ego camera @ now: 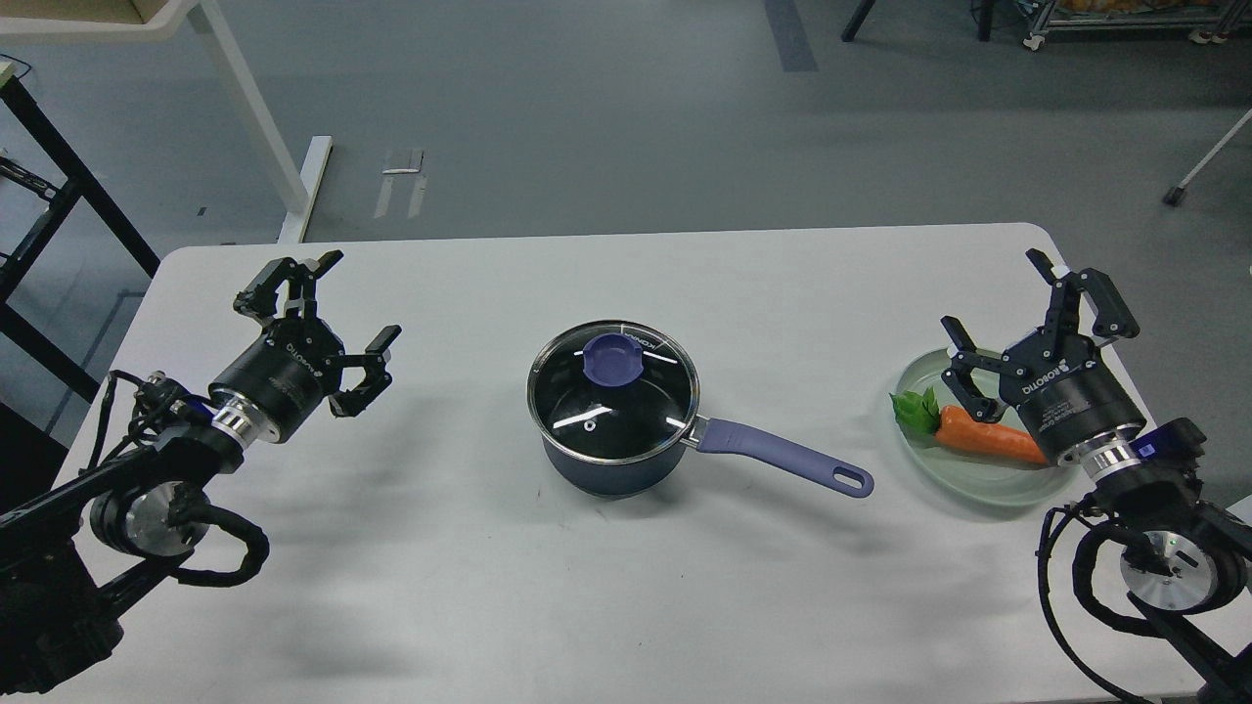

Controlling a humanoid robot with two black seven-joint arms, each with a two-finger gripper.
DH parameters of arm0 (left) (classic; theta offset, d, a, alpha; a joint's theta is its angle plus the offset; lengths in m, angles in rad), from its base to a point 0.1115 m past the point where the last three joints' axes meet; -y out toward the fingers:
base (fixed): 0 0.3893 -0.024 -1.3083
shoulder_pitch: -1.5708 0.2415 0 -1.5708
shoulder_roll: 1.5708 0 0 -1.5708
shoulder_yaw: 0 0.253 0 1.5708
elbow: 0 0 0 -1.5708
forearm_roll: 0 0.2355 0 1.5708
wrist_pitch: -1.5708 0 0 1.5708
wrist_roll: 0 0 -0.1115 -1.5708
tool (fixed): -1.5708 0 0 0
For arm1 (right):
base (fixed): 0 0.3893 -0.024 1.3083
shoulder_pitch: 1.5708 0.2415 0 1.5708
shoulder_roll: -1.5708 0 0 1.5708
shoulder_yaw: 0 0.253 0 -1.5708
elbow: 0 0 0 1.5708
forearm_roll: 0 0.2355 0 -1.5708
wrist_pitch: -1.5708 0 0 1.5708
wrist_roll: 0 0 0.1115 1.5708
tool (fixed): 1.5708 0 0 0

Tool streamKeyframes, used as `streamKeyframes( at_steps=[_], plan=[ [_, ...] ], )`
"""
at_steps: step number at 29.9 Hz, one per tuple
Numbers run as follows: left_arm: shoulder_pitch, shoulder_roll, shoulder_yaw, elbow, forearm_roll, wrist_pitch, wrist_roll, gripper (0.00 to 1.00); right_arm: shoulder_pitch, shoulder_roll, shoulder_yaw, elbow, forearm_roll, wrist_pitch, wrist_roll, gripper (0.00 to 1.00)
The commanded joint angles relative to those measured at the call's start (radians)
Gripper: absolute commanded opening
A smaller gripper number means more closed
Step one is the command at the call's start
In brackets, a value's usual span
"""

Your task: Open pot lid

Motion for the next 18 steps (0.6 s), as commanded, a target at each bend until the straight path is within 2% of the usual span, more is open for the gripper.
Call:
streamKeyframes(
  at_steps=[1,7,18],
  plan=[
    [0.001,0.0,-0.008,-0.001,0.013,0.001,-0.002,0.99,-0.002,-0.002,0.0,0.002,0.0,0.001,0.0,1.0],
    [-0.002,0.007,-0.01,0.006,0.013,0.017,-0.001,0.99,0.0,-0.029,0.003,0.006,-0.003,0.003,0.003,1.0],
    [-0.067,0.082,0.0,0.037,0.014,-0.005,-0.007,0.99,0.151,-0.248,0.003,0.129,-0.279,0.05,0.006,1.0]
  ],
)
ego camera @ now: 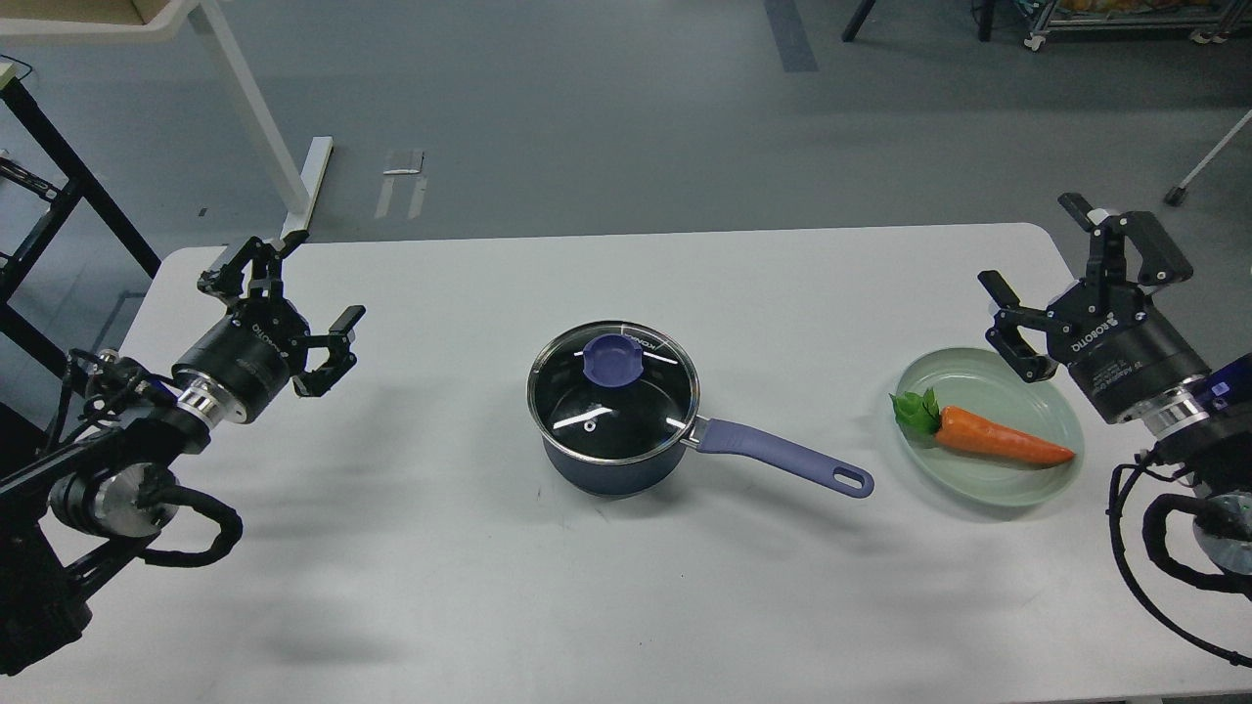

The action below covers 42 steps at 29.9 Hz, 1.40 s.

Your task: Open pot lid

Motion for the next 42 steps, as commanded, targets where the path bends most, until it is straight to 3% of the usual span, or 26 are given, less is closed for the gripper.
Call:
streamKeyframes(
  at_steps=[1,8,15,19,27,42],
  plan=[
    [-0.032,0.026,0.003,0.001,0.001,-0.013,0.001,0.99,0.088,-0.071,-0.002,0.053,-0.144,0.016,0.003,1.0],
    [-0.041,0.026,0.004,0.001,0.001,-0.014,-0.002,0.99,0.29,-0.098,-0.068,0.093,-0.514,0.044,0.008,1.0],
    [-0.041,0.028,0.009,-0.011,0.001,-0.012,-0.008,0.99,0.675,-0.12,-0.46,0.13,-0.948,0.059,0.066,1.0],
    [-0.041,0.029,0.007,-0.011,0.001,-0.012,-0.008,0.99,0.787,-0.1,-0.611,0.131,-1.158,0.057,0.067,1.0],
    [-0.041,0.029,0.006,-0.013,0.019,-0.014,-0.008,0.99,0.807,-0.045,-0.764,0.145,-1.46,0.057,0.067,1.0],
    [-0.041,0.023,0.004,-0.013,0.019,-0.012,-0.008,0.99,0.703,0.027,-0.795,0.087,-1.548,0.057,0.067,1.0]
  ],
)
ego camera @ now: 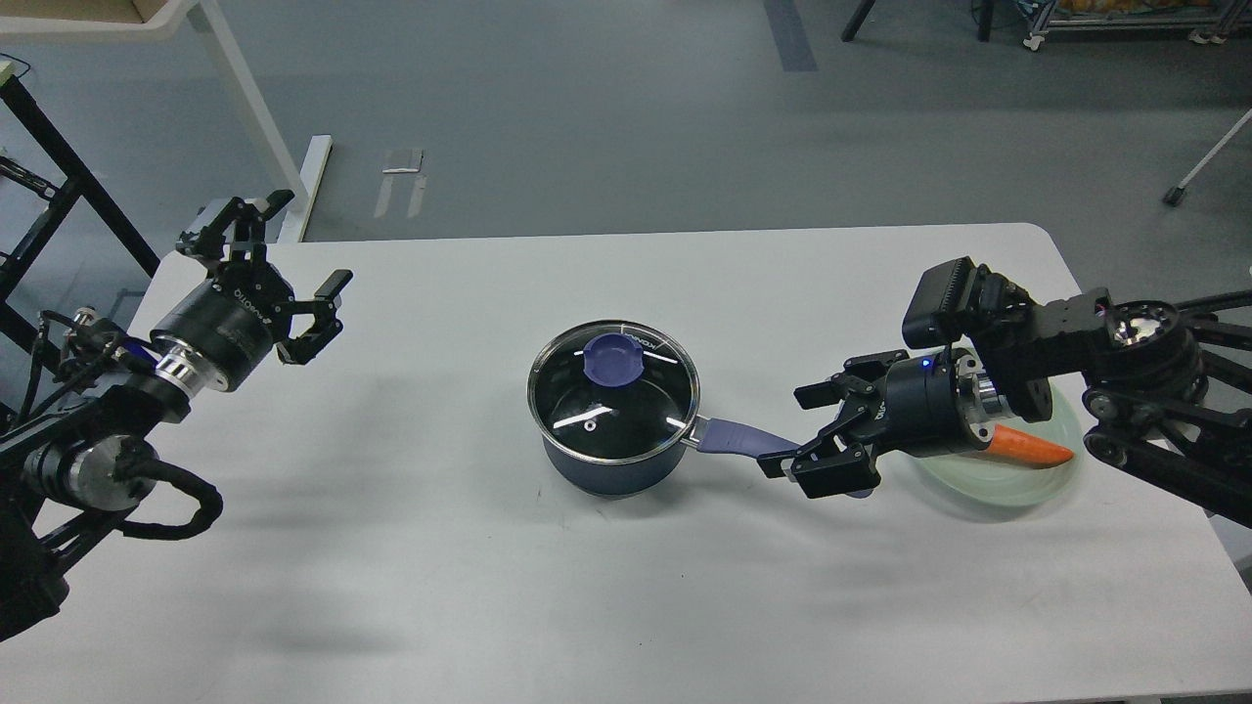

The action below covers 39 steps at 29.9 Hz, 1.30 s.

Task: Open pot lid
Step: 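Reach the right gripper down and grasp the purple pot handle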

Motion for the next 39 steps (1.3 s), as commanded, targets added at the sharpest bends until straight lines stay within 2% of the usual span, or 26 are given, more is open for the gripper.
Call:
streamKeyframes(
  at_steps=[1,9,16,18,20,21,25,29,33,39],
  plan=[
    [0.0,0.0,-0.001,0.0,0.0,0.001,0.0,0.99,-0.02,0.024,-0.001,-0.019,-0.026,0.0,0.0,1.0],
    [-0.001,0.0,-0.003,-0.001,0.0,0.001,0.0,0.99,-0.047,0.041,-0.009,-0.026,-0.147,0.0,0.0,0.98],
    [-0.001,0.0,-0.001,-0.011,0.0,0.001,0.0,0.99,-0.047,0.041,-0.02,-0.026,-0.189,0.0,0.0,0.9],
    [-0.001,0.0,-0.001,-0.011,0.0,0.001,0.0,0.99,-0.047,0.041,-0.02,-0.028,-0.189,0.002,0.0,0.82],
    [-0.001,0.0,-0.001,-0.012,0.0,0.003,0.0,0.99,-0.047,0.042,-0.02,-0.034,-0.19,0.002,0.0,0.68],
    [-0.001,0.002,-0.001,-0.015,0.0,0.003,0.0,0.99,-0.046,0.044,-0.02,-0.034,-0.19,0.002,0.0,0.66],
    [-0.001,0.002,-0.003,-0.017,0.0,0.006,0.0,0.99,-0.047,0.044,-0.02,-0.036,-0.19,0.0,0.0,0.63],
    [-0.001,0.002,-0.001,-0.018,0.0,0.005,0.0,0.99,-0.047,0.044,-0.02,-0.034,-0.189,0.0,0.0,0.53],
    [-0.001,0.002,-0.003,-0.023,0.002,0.005,0.0,0.99,-0.04,0.044,-0.018,-0.036,-0.187,0.0,0.0,0.47],
    [-0.003,0.003,-0.001,-0.029,0.002,0.005,0.0,0.99,-0.029,0.044,-0.016,-0.034,-0.187,0.0,0.0,0.43]
  ],
)
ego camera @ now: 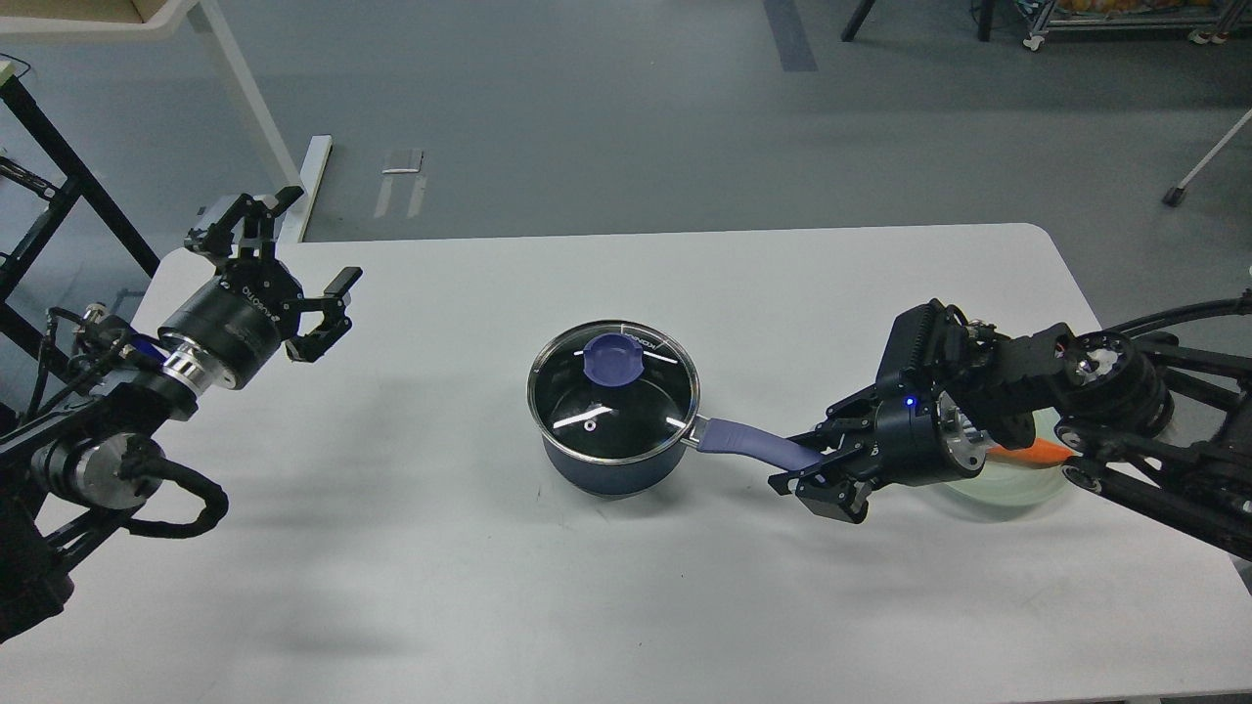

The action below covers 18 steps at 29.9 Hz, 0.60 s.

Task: Open pot lid
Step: 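Reach the right gripper down and grasp the purple pot handle, then swing the left gripper over the pot toward the purple lid knob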

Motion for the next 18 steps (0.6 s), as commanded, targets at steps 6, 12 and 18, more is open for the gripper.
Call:
streamKeyframes(
  at_steps=[6,12,18],
  plan=[
    [-0.005,0.001,0.003,-0.001,0.034,-0.003,0.0,0.99,0.003,-0.002,0.001,0.001,0.0,0.0,0.0,0.36],
    [-0.029,0.001,0.006,-0.001,0.089,-0.005,0.0,0.99,0.003,-0.002,0.001,0.001,0.002,0.0,0.0,0.29],
    [-0.146,-0.002,0.007,-0.004,0.452,-0.025,-0.041,0.99,0.001,-0.005,0.001,0.001,0.002,0.002,0.0,0.27]
  ],
)
